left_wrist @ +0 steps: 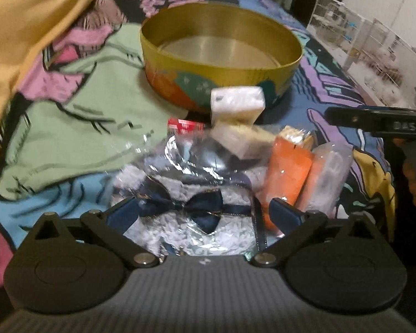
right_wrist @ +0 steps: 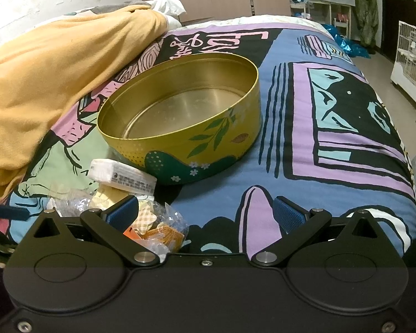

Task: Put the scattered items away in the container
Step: 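Lift the bow bag with the left tool off the pile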

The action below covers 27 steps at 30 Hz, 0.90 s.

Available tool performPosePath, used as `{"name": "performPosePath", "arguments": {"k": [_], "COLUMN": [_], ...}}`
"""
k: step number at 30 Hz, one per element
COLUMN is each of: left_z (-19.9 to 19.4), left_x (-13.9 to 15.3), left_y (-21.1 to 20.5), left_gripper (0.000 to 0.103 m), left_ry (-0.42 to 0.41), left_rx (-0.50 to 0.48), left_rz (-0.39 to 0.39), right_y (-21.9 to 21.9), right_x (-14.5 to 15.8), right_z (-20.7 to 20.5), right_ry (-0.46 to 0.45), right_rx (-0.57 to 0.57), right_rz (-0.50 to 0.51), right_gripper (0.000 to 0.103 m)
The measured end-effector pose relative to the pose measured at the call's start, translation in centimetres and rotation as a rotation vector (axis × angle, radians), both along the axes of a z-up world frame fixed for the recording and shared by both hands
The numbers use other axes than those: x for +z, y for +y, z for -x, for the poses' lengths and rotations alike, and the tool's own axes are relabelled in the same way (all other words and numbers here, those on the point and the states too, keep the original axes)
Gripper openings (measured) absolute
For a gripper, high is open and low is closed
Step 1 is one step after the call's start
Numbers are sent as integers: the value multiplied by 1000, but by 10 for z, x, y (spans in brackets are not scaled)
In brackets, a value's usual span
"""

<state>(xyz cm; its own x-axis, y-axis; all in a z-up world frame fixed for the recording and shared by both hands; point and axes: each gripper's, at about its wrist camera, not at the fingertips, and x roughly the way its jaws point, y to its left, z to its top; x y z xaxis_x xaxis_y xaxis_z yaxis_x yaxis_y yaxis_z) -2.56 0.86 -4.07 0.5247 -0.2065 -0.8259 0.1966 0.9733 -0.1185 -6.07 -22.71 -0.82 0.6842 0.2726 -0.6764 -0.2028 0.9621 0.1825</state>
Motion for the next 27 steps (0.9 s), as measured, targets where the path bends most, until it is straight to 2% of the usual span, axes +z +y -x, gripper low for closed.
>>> {"name": "performPosePath", "arguments": {"k": [3,7,12,16,17,19,20,21,22,23,27], "left_z": [-7,-12,-8,-4,-5,-5,-4,-4,-3,-2,1], "left_x": [-16,-36,-47,-51,-50,-45,-43,-41,-39,-35,-25], "left_y": [-1,-6,-3,-10,-11,-11,-10,-9,-7,-3,4], "left_gripper": [103,103,101,81,78,62,59,50,32,23,13], "left_ry": [52,107,90,64,61,49,41,37,31,29,16], "left_rx": [21,24,29,15,10,7,10,13,26,36,58], "left_rz": [33,19,31,-40,-31,-18,-14,-4,2,36,74], "right_y": [0,1,2,4,5,5,4,4,3,3,2], "right_x": [-1,-1,-3,-4,-4,-4,-5,-5,-5,-5,-4], "right_z": [0,0,-1,-2,-2,-2,-2,-2,-3,-3,-1], "right_ry": [3,6,8,12,12,11,11,12,13,13,10], "right_rx": [-5,0,5,9,10,9,8,5,3,0,-3], "right_rz": [-7,-6,-1,8,11,13,13,12,12,10,11], "right_gripper": [103,103,103,103,103,103,103,103,103,103,103]}}
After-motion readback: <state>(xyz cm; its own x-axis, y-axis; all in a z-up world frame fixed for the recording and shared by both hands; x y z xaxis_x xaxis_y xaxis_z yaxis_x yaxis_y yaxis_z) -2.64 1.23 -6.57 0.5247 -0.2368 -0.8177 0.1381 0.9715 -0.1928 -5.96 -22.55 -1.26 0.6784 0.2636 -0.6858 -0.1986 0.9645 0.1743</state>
